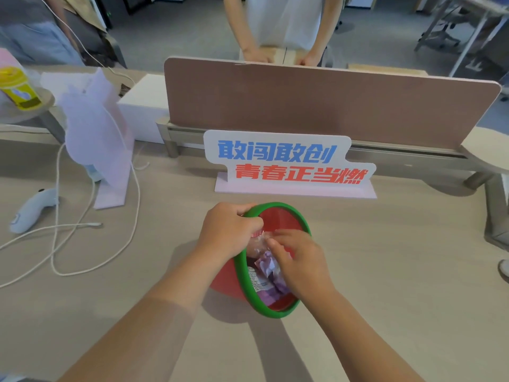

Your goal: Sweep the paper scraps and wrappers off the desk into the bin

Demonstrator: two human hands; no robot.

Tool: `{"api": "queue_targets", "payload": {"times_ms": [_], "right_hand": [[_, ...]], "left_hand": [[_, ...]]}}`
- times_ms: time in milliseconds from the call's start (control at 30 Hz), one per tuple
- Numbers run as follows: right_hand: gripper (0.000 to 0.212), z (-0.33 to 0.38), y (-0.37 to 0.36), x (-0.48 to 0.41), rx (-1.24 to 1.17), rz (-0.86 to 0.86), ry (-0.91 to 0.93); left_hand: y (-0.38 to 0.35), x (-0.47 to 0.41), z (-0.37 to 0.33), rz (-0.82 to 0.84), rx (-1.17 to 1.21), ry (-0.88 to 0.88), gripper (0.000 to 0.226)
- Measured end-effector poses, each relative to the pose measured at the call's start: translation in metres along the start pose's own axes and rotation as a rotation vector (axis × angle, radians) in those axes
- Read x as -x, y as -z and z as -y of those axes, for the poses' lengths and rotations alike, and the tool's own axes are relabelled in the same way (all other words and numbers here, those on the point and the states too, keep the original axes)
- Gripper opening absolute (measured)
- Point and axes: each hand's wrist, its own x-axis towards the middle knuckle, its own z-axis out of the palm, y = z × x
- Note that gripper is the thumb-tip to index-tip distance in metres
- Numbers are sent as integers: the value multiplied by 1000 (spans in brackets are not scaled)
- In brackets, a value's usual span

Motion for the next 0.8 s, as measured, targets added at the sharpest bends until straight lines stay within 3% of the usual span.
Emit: {"api": "queue_targets", "payload": {"times_ms": [100, 233, 333, 400, 533, 600, 667, 733, 800], "right_hand": [[21, -20, 9, 5, 34, -252, -155], [32, -34, 10, 17, -246, -85, -480], [31, -33, 14, 18, -300, -149, -445], [26, -32, 19, 16, -348, -215, -426], [22, -22, 19, 9, -421, -155, -392], [23, -19, 22, 7, -349, -165, -368], [22, -18, 27, 8, -305, -138, -375], [24, -12, 35, 9, -243, -56, -345], [25, -1, 48, 9, -174, -89, -321]], "left_hand": [[3, -1, 1, 9, -2, 4, 24], [11, -3, 7, 6, 52, 11, 31], [18, -3, 17, 12, 246, 77, 36], [17, 0, 36, 1, 456, 214, 30], [10, 7, 62, -21, 628, 353, 20], [10, 5, 63, -22, 572, 306, 18], [15, 4, 56, 17, 369, 247, 19], [22, 3, 52, 100, 49, 156, 34], [35, 3, 42, 94, -139, 155, 55]]}}
